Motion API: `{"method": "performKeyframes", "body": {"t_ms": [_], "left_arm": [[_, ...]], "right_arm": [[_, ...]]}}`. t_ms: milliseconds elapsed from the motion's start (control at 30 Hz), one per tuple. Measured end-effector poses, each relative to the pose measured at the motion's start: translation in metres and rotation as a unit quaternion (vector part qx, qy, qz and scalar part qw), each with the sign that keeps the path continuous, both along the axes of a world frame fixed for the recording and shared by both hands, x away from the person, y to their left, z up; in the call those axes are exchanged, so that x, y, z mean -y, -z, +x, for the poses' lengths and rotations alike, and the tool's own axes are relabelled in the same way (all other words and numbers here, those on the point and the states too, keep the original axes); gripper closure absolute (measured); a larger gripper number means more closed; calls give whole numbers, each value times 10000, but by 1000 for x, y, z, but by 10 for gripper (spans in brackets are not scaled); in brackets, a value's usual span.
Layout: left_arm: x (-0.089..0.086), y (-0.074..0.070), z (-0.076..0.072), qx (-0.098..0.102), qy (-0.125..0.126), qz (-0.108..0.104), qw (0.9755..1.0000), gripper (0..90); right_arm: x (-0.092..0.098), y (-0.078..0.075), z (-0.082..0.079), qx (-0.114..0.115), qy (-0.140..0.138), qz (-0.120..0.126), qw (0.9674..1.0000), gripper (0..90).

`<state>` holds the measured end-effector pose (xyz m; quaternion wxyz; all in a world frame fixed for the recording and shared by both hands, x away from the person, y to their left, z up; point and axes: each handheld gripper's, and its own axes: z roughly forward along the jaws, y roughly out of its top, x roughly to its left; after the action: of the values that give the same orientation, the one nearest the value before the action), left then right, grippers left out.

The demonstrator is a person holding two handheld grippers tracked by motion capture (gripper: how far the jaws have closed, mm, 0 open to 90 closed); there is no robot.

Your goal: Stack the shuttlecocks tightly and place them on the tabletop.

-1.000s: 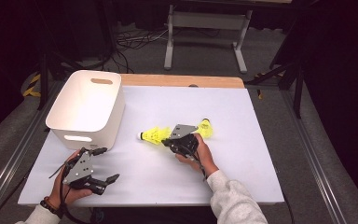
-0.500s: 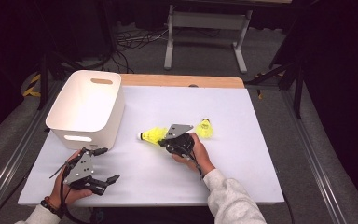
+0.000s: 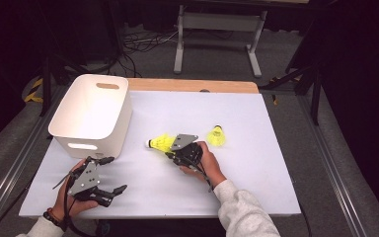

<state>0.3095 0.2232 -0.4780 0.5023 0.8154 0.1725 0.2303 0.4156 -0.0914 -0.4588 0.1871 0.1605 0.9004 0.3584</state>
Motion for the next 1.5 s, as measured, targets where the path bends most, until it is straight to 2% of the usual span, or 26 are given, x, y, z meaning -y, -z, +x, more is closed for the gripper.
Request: {"method": "performKeyframes", "body": {"t_ms": [233,467,567,767,1000,1500], "left_arm": [[0,0,0,7,-8,7,10000,57],[0,0,0,13,-6,24,10000,56],[1,-1,0,43,10,38,10000,56],[1,-1,-1,52,60,25,10000,56],[1,-1,-1,60,63,30,10000,56],[2,-1,-1,29,58,33,10000,56]], "right_arm": [[-1,0,-5,171,29,-51,9998,632],[9,-6,-11,183,226,274,9992,503],[14,-10,-14,268,285,327,9987,460],[26,-21,-21,395,290,409,9980,416],[36,-37,-33,676,280,466,9962,387],[55,-53,-48,979,358,565,9929,337]]}}
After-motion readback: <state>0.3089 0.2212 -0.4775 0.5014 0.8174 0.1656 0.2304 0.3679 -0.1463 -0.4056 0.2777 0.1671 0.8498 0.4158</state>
